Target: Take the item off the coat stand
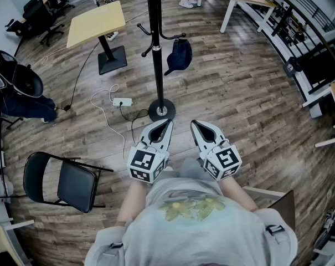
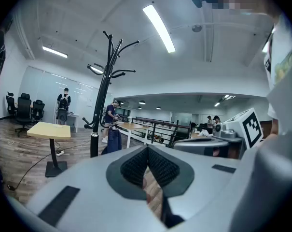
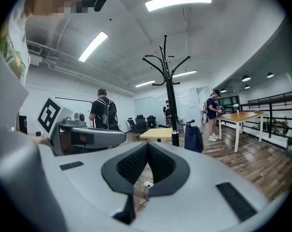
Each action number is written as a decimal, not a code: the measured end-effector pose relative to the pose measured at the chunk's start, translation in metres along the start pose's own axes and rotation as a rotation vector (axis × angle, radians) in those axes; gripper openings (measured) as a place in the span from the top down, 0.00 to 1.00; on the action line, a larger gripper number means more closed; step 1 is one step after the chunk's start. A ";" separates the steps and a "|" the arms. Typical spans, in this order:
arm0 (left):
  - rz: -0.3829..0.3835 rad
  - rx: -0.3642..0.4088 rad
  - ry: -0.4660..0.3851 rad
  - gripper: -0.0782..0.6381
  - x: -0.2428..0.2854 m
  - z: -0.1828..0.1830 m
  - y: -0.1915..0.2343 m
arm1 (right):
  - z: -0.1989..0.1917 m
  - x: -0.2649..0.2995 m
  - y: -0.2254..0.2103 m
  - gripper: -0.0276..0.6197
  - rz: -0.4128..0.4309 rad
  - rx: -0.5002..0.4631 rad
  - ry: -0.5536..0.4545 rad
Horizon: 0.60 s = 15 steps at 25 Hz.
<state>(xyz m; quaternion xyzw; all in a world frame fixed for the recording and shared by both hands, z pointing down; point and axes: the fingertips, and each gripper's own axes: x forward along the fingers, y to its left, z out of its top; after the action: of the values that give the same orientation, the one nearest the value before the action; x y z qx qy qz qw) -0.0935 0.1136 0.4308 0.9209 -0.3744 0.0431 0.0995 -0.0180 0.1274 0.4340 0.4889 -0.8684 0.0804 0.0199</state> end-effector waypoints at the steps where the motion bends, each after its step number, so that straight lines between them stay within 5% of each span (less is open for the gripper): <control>1: 0.001 -0.003 0.000 0.87 -0.002 -0.001 -0.002 | 0.000 -0.003 0.001 0.95 0.000 0.001 -0.004; 15: -0.009 -0.030 0.025 0.87 -0.006 -0.010 -0.007 | -0.003 -0.006 0.005 0.95 0.014 0.015 -0.004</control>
<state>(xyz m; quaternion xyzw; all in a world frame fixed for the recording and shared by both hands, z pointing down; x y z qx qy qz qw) -0.0930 0.1249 0.4386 0.9204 -0.3694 0.0484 0.1183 -0.0194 0.1351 0.4355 0.4830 -0.8713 0.0860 0.0140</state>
